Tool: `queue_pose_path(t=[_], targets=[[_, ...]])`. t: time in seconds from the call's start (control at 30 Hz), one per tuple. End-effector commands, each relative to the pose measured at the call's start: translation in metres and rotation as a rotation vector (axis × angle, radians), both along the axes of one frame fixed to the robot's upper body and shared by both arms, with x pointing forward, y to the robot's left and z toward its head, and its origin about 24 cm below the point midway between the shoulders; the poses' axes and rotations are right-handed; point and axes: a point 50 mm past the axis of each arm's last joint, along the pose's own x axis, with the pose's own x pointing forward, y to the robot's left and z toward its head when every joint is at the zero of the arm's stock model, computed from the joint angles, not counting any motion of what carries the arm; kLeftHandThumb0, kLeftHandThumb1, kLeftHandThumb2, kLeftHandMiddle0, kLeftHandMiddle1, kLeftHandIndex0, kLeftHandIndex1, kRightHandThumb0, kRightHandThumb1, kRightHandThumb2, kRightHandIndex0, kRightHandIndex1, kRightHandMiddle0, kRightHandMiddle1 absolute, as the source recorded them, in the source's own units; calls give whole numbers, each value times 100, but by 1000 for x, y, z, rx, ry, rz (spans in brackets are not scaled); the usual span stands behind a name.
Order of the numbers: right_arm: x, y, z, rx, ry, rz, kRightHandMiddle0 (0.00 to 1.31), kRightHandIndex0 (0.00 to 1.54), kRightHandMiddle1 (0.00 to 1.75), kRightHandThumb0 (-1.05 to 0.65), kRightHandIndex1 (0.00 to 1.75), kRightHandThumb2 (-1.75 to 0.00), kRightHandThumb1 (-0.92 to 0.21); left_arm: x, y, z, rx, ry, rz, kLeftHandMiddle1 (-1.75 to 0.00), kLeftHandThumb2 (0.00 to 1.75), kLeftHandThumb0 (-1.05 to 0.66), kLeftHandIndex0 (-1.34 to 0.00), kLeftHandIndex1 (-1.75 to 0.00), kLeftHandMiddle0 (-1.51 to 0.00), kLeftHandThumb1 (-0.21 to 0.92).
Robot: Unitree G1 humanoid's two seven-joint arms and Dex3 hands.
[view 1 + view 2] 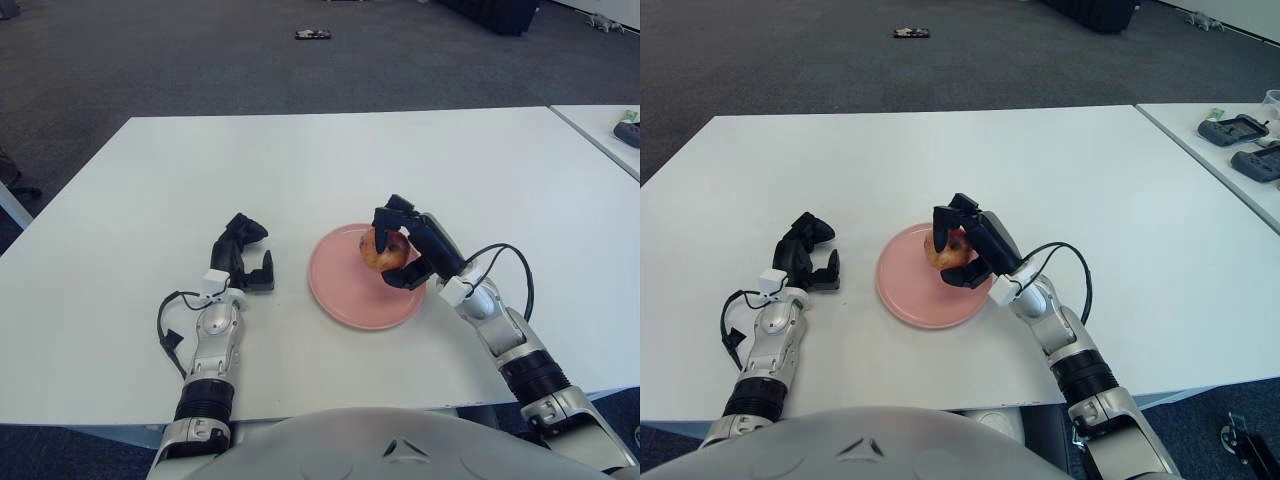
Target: Put the apple into the plate.
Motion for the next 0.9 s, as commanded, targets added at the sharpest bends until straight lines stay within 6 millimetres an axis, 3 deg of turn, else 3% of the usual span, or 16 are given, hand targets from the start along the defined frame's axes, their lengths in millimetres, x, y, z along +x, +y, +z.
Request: queue_pose_path(t=[0.0, 0.73, 0.8, 0.83, 0.87], targets=[[0, 1, 5, -26, 14, 34, 68, 96, 175, 0, 165, -175, 9, -14, 1, -21, -2, 117, 5, -175, 175, -1, -65, -173, -91, -6], [-8, 18, -10, -227, 37, 53, 68, 93, 174, 0, 169, -175, 8, -14, 0, -20, -15, 106, 14, -175, 175, -1, -67, -171, -92, -6], [-8, 19, -11, -236, 31, 41, 63, 75, 162, -1, 172, -151, -11, -14, 0, -20, -13, 108, 13, -175, 175, -1, -67, -170, -92, -6], [-9, 19, -12, -239, 29, 37, 62, 71, 160, -1, 173, -146, -15, -14, 0, -20, -12, 109, 14, -175, 175, -1, -67, -170, -92, -6], [-9, 19, -12, -245, 27, 36, 58, 54, 161, -9, 173, -134, -25, -14, 0, -20, -10, 112, 13, -175, 175, -1, -67, -170, -92, -6]])
